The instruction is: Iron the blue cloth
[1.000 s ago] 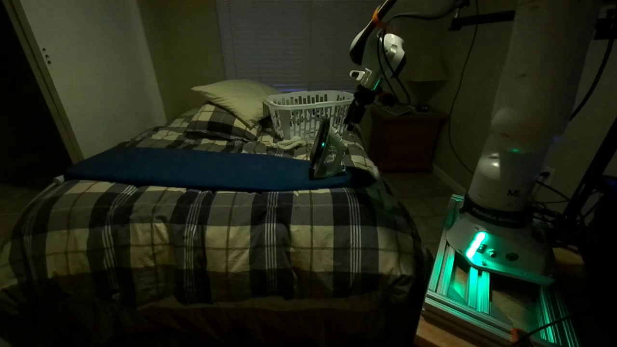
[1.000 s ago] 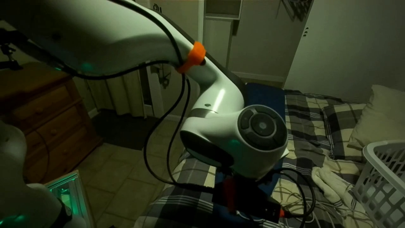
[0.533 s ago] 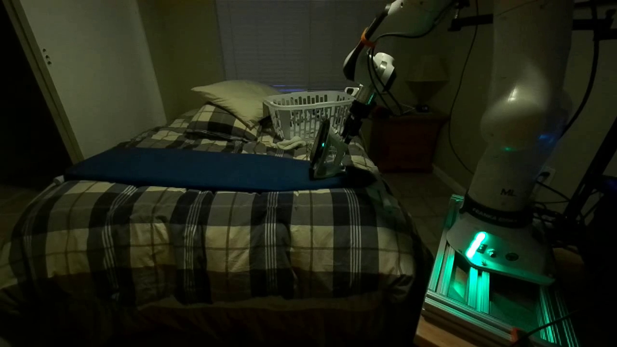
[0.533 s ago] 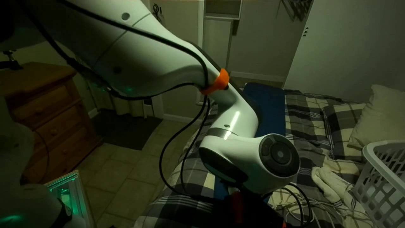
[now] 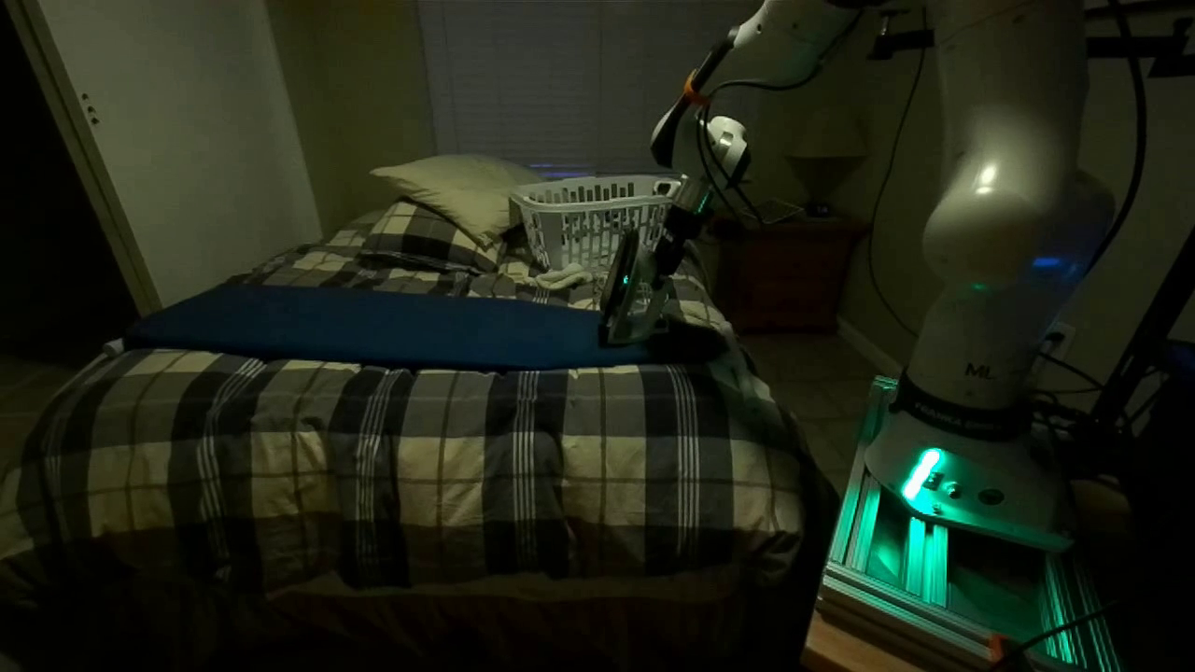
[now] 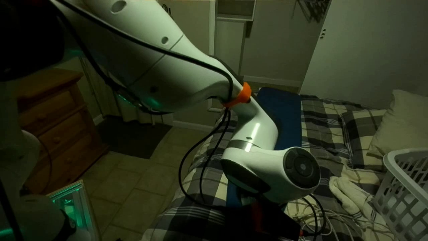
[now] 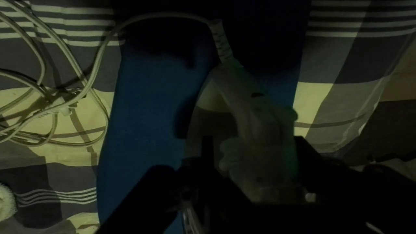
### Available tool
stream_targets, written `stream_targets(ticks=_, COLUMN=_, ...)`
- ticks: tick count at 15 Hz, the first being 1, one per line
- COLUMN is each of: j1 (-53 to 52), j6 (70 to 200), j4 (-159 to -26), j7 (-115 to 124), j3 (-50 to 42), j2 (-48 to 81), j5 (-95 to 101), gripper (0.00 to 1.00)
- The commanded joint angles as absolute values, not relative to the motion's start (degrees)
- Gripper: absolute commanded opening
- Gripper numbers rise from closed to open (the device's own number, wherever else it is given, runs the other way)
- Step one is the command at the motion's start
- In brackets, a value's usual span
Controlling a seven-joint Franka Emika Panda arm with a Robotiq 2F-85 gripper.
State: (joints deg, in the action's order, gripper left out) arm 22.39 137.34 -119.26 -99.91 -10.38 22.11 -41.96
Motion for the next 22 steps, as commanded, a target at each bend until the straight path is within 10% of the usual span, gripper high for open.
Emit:
stream_targets(ticks=1, j1=24.0, j6=135.2, j4=-116.7, j7=-100.9, j3=-8.8, j2=23.8, j5=-42.2, gripper=0.33)
stream_targets(ticks=4, j1=23.7, j6=134.7, j4=-116.2, j7=-100.1, j3=-8.6, j2=23.6, j5=-41.4, gripper=0.14)
stream_targets(ticks=17, j1=21.1, j6=125.9, j4=-103.7, j7=-82.4, j3=-9.2, j2=26.8, j5=-16.1, gripper=0.11)
stream_targets(ticks=21, j1=22.2, j6=123.9, j4=-98.5, j7=-81.1, j3=-8.2, j2=30.4, j5=-15.9, gripper=0.13)
stream_targets(ticks=22, j1=22.4, j6=123.4, j4=-97.3, j7=-80.9, j3=-8.0, j2=31.3, j5=-16.0, gripper=0.36)
